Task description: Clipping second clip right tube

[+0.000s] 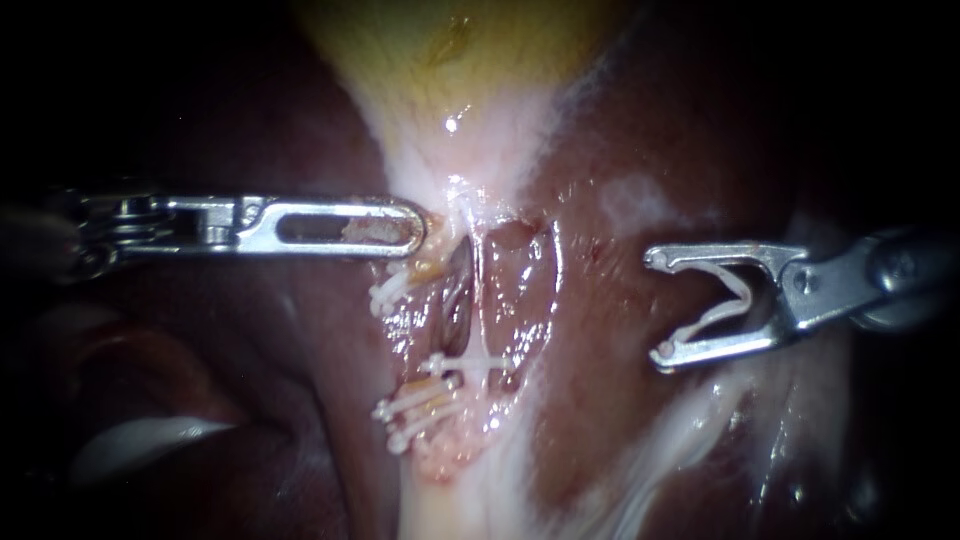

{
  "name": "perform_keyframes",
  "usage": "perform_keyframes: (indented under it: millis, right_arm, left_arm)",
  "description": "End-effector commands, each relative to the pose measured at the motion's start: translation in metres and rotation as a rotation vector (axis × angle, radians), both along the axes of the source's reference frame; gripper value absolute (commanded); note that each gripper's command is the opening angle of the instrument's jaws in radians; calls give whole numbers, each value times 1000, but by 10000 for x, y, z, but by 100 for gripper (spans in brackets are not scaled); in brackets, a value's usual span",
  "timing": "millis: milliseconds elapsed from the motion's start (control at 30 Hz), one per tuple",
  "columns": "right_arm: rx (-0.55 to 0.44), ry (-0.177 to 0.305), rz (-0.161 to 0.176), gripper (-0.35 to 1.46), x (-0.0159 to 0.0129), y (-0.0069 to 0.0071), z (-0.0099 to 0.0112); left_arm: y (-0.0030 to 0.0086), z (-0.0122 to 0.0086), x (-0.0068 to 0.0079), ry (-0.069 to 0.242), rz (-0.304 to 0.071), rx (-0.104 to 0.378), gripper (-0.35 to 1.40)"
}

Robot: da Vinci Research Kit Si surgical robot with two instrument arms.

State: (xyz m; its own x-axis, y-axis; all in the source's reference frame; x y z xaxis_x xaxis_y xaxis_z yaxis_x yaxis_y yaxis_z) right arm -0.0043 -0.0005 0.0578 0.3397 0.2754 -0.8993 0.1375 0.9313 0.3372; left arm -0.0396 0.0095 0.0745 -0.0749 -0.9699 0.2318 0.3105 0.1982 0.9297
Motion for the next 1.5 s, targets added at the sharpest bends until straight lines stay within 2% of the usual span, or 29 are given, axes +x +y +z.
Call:
perform_keyframes:
  millis: [33, 200, 367, 467, 667, 900, 1133, 1167, 1500]
  right_arm:
    - [0, 0, 0, 49, 0, 0, 0]
    - [0, 0, 0, 49, 0, 0, 0]
    - [0, 0, 0, 49, 0, 0, 0]
    - [0, 0, 0, 49, 0, 0, 0]
    - [0, 0, 0, 49, 1, 0, -1]
    - [-1, -2, 4, 49, 9, -2, 0]
    - [111, -29, 53, 49, 42, -13, 14]
    - [142, -36, 67, 49, 50, -16, 18]
    - [282, -63, 123, 49, 114, -34, 73]
  left_arm:
    - [0, 0, 1, -1, 0, 0, -35]
    - [7, -12, 11, 3, -4, 7, -35]
    - [19, -37, 29, 18, -13, -9, -35]
    - [24, -55, 43, 11, -30, -18, -35]
    - [24, -79, 58, 5, -46, -25, -35]
    - [22, -80, 60, 5, -46, -25, -35]
    - [19, -84, 59, 5, -51, -26, -35]
    - [19, -84, 58, 5, -51, -26, -35]
    - [16, -88, 56, 8, -54, -27, -35]
